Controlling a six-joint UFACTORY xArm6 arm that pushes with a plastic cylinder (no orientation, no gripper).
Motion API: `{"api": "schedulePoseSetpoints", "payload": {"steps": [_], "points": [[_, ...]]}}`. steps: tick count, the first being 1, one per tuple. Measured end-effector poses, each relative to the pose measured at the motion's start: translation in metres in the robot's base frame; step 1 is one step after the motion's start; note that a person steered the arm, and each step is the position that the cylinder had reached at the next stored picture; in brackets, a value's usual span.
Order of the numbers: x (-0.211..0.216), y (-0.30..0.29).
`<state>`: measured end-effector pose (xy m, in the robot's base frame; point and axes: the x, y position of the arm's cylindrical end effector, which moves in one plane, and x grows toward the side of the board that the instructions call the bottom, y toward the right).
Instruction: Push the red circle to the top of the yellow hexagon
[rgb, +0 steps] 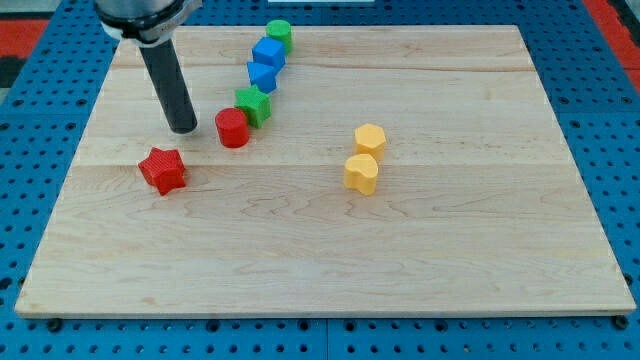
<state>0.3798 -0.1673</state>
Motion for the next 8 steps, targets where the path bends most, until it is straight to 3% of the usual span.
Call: {"api": "schedulePoseSetpoints", "payload": {"steps": [2,3,4,8], "points": [[0.035,0.083],[0.034,0.097],[0.018,0.090],[0.025,0.081]]}}
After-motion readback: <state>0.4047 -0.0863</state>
